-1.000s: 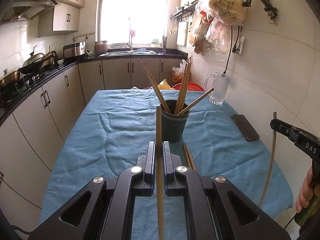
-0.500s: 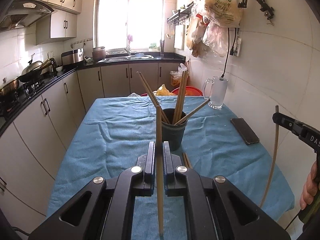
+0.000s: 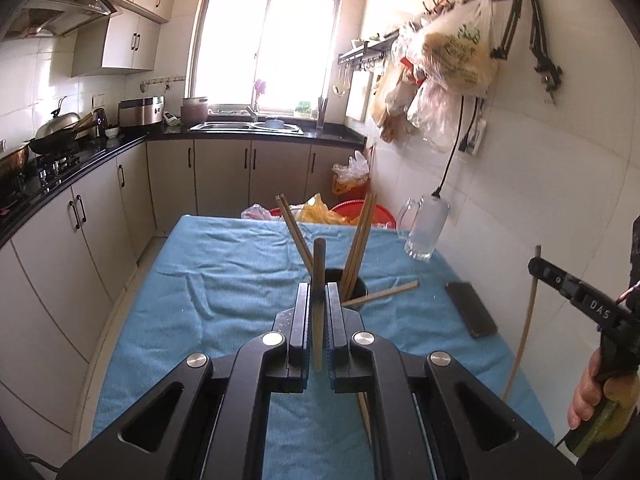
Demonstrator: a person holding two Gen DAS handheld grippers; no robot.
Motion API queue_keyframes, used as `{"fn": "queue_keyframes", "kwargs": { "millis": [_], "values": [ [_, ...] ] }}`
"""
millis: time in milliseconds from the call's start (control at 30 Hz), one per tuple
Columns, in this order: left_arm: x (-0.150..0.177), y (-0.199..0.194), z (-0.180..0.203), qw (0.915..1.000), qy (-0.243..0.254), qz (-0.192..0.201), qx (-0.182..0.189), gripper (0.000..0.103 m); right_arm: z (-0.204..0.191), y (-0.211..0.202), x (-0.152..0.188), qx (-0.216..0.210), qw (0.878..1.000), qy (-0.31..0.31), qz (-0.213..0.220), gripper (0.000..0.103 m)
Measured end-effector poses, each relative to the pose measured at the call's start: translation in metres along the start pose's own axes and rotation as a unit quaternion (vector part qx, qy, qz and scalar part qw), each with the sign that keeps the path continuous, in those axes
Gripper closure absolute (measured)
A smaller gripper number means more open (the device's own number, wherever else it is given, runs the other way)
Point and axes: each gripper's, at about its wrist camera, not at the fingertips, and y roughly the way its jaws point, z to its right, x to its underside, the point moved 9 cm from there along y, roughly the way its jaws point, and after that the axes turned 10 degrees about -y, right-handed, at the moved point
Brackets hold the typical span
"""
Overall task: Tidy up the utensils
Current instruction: 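Lift the held chopsticks with both tools and lower them into the holder cup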
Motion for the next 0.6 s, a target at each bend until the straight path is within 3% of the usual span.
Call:
{"fn": "queue_keyframes", "kwargs": {
  "millis": [233, 600],
  "values": [
    [-0.02, -0.003, -0.003, 0.9999, -0.009, 0.002, 0.011, 0.097, -0.003, 0.01, -0.023, -0.002, 1.0, -0.006, 0.008, 0.096],
    [-0.049, -0.011, 0.004, 0.9995, 0.024, 0.022, 0.001, 0.097, 0.001, 0.027, -0.05, -0.002, 1.0, -0.005, 0.019, 0.096]
  ]
}}
